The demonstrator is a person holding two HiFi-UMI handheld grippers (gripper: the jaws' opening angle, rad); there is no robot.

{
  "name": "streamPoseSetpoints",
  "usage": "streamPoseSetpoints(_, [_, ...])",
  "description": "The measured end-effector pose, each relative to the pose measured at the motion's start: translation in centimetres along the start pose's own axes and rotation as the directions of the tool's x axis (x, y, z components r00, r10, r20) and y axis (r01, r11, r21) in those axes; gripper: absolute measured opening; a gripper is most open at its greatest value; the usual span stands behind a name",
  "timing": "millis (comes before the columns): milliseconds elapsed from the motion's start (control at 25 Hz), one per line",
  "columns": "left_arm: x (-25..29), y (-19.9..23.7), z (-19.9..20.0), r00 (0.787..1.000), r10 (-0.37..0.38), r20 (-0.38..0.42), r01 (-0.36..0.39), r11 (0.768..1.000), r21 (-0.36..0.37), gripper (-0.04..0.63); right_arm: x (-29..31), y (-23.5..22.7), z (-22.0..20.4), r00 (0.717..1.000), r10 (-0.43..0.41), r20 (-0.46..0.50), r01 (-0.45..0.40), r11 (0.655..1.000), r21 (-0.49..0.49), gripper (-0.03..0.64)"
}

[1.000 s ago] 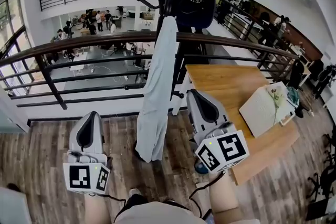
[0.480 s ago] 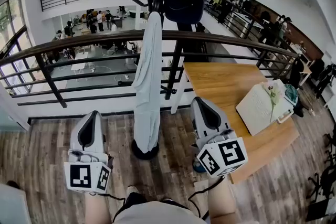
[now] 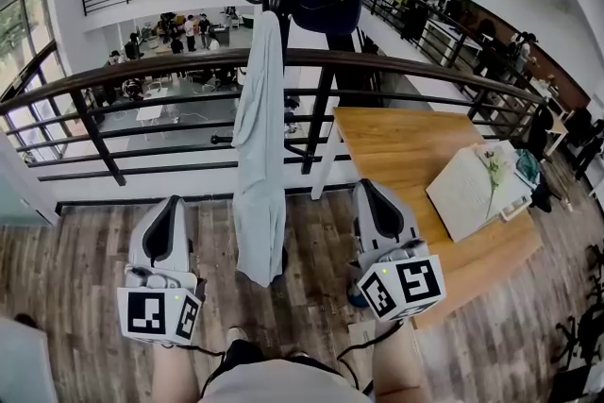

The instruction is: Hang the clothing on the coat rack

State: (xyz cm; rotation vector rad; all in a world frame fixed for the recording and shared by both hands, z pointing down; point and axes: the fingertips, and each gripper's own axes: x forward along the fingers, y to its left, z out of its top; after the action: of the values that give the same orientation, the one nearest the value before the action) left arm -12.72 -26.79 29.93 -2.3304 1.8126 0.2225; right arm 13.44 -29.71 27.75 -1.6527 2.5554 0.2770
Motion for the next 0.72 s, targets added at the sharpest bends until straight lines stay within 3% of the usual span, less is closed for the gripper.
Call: streamPoseSetpoints(720, [-2.2, -3.3, 0.4, 0.999, 0.032, -0.017, -0.031, 0.999, 0.014, 0.009, -3.6, -0.9, -1.8, 0.999, 0.026, -0.035, -0.024, 0.999, 0.046, 0.0])
